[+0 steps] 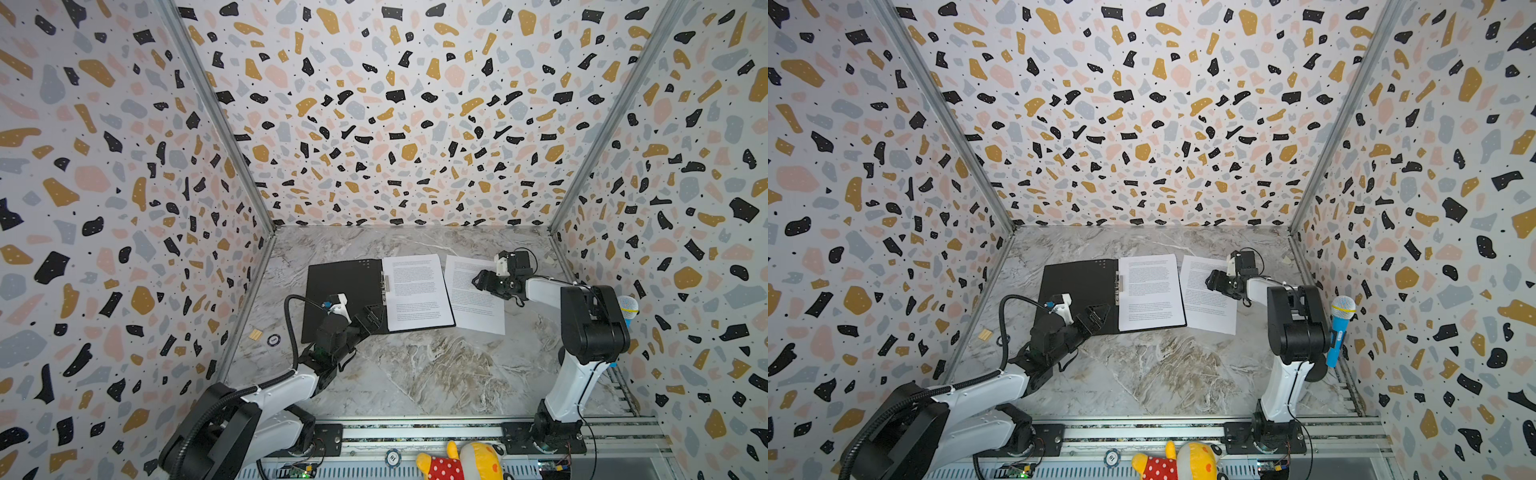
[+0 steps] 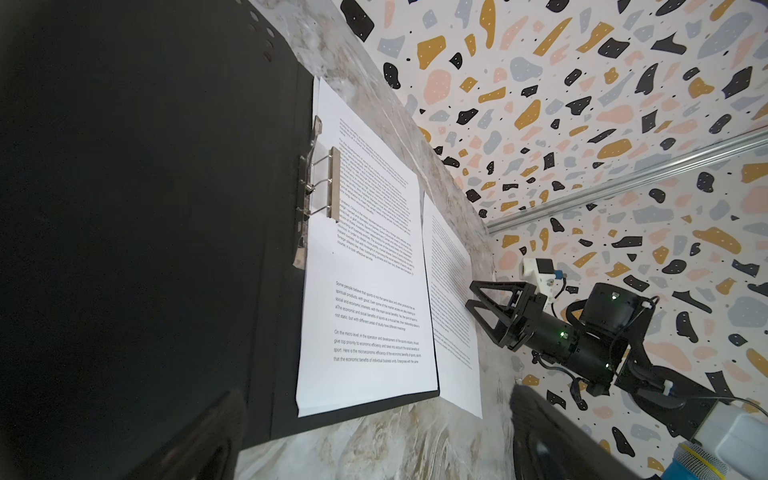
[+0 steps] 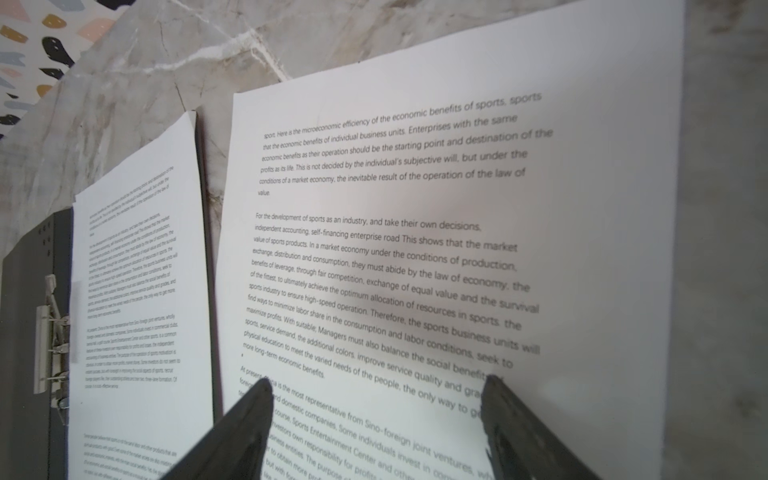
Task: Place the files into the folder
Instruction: 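Pinch the loose page edge with right gripper while left arm reaches across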
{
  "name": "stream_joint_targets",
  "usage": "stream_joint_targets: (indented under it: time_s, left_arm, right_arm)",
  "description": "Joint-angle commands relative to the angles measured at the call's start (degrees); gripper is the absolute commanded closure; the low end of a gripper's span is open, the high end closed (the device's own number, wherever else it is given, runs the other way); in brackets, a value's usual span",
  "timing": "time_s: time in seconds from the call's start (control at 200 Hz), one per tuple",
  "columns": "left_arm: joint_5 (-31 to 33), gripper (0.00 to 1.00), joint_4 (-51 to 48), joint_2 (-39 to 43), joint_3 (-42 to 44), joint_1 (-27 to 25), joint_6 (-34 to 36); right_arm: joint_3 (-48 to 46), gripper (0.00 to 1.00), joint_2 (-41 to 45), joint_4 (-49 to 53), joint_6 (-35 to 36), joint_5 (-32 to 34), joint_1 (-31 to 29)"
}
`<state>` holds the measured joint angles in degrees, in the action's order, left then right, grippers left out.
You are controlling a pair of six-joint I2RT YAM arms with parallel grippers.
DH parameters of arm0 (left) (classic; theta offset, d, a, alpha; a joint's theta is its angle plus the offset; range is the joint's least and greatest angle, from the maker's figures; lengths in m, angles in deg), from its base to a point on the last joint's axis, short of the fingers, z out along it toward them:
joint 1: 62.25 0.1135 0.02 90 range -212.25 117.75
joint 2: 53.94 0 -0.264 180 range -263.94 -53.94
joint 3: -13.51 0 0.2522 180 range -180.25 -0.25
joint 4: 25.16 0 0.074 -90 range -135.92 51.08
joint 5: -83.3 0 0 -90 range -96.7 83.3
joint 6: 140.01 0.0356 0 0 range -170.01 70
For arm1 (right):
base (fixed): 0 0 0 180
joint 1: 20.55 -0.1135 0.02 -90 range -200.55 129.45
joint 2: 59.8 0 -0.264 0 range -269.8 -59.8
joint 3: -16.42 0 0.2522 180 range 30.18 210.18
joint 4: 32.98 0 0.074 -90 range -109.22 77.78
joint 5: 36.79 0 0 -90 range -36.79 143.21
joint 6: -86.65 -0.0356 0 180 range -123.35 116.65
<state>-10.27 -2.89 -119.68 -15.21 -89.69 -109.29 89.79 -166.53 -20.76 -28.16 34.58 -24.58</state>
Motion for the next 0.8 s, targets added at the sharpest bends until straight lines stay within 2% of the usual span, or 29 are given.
stream_joint_targets:
  time_s: [0.0,0.2,0.365,0.511,0.686,0.791]
  left_arm:
    - [0.33,0.01,0.51,0.87,-2.62,-0.64,1.82]
    - [1.61,0.01,-1.41,-2.19,-7.67,-4.98,4.48]
    - [0.06,0.0,-1.27,-9.15,-14.69,-8.37,6.75]
    - [-3.96,0.0,-3.75,-18.3,-25.56,-11.76,11.76]
    - [-7.66,0.0,-10.71,-29.92,-41.01,-17.04,19.02]
    - [-9.45,0.0,-14.03,-36.3,-48.47,-18.47,21.87]
  right_arm:
    - [-5.19,0.2,3.1,2.4,-1.85,0.51,0.84]
    - [-15.13,0.2,9.8,-1.3,-2.86,1.41,3.81]
    - [-20.62,0.2,15.05,-2.62,-2.79,1.09,8.12]
    - [-22.57,0.19,18.19,-2.31,-2.18,-0.04,10.63]
    - [-23.73,0.19,22.58,-2.05,-1.9,-2.71,10.82]
    - [-23.76,0.19,26.16,-1.06,-1.49,-3.21,10.89]
